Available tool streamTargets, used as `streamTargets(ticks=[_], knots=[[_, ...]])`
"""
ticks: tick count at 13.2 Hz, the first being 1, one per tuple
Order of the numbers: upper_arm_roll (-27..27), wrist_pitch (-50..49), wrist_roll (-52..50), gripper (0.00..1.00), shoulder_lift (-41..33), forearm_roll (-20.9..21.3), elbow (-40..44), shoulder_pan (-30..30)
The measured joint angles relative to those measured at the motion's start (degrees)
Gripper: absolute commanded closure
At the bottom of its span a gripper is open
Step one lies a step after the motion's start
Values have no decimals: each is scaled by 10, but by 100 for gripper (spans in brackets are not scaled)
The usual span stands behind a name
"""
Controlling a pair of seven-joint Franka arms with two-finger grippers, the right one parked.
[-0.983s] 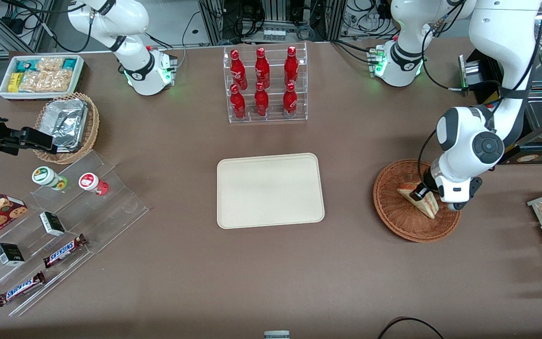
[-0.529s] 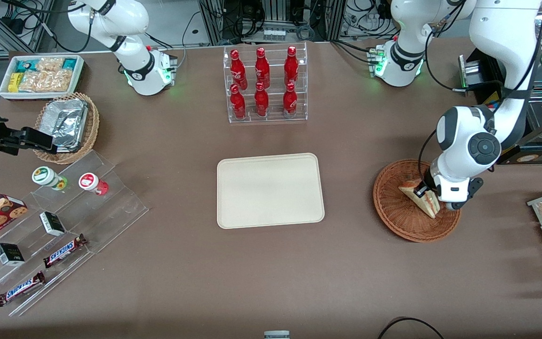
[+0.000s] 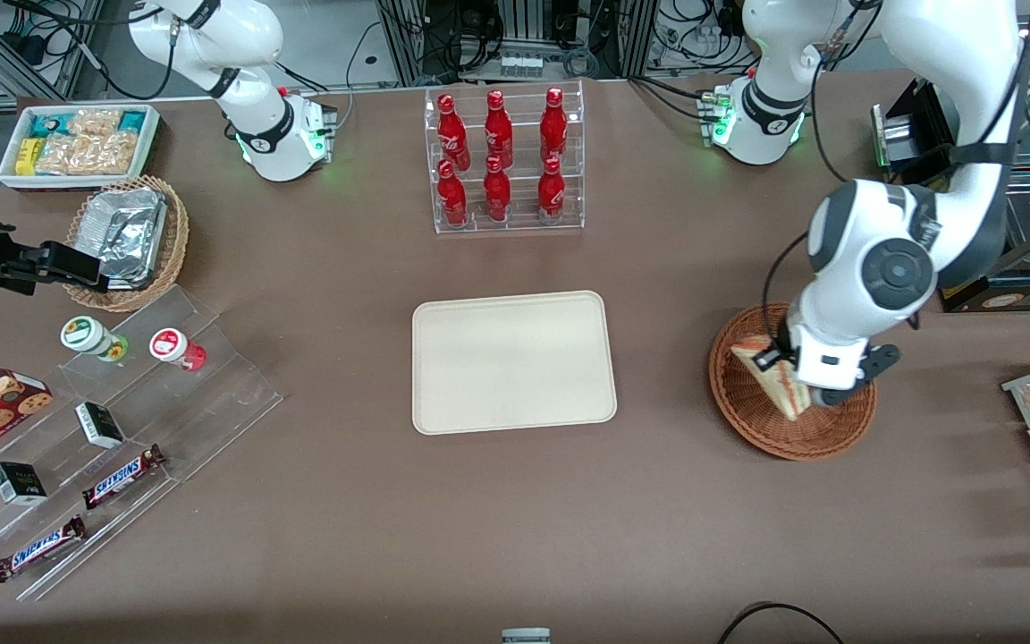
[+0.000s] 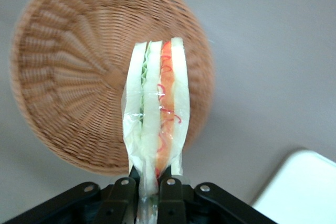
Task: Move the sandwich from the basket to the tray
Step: 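Lift the sandwich and carry it with the left gripper over the tray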
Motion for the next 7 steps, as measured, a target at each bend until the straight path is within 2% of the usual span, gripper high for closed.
streamTargets(ticks=[4, 7], knots=[[-71, 0, 0, 100, 18, 0, 22, -10], [-78, 1, -1, 100, 60, 0, 66, -60]])
